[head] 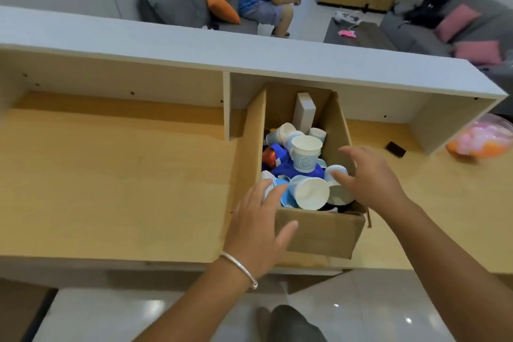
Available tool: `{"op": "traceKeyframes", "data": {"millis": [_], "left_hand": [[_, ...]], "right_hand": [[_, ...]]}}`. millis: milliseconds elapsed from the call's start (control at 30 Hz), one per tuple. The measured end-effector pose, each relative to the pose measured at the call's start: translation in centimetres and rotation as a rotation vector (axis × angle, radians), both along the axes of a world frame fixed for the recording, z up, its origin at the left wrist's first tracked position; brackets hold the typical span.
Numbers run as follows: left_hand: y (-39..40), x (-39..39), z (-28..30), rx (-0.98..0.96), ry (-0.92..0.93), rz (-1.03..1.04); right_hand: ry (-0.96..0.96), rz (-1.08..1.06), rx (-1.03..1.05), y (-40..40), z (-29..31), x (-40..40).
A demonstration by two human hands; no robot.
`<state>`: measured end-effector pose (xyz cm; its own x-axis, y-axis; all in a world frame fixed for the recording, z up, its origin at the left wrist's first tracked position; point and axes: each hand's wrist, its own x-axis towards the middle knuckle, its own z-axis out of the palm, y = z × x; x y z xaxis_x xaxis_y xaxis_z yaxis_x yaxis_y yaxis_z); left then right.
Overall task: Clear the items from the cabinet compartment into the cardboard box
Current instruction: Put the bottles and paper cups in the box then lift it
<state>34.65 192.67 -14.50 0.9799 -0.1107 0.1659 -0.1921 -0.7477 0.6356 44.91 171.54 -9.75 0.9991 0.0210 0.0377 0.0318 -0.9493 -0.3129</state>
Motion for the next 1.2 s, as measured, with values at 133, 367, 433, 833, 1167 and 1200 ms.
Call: {"op": "traceKeyframes", "data": {"millis": [133,367,433,833,1167,1200], "left_hand": [[-1.4,-2.5,-0.6,0.055,-0.065,0.162],[-6.5,-3.8,-0.9,-0.478,0.342,0.579],[-8.6,-3.0,-1.2,-0.612,0.38,0.711],[-20.0,2.5,-0.6,-1.152,0.339,1.126],[-20.8,4.4,-1.3,-1.06,0.31,1.143],[-20.6,4.3,-1.2,-1.054,0.315,1.145]], "right_hand": [[-0.012,0.012,0.001,-1.7,-0.4,2.0],[-0.028,0.184,0.034,-4.5,-2.2,10.2],[-0.012,0.24,0.041,-5.2,-3.0,13.1],[0.026,0.434,-0.064,-5.3,-4.5,25.0],[0.121,0.41,-0.159,-5.0,-3.8,28.0],[0.115,0.404,-0.169,-5.0,-3.9,27.8]]}}
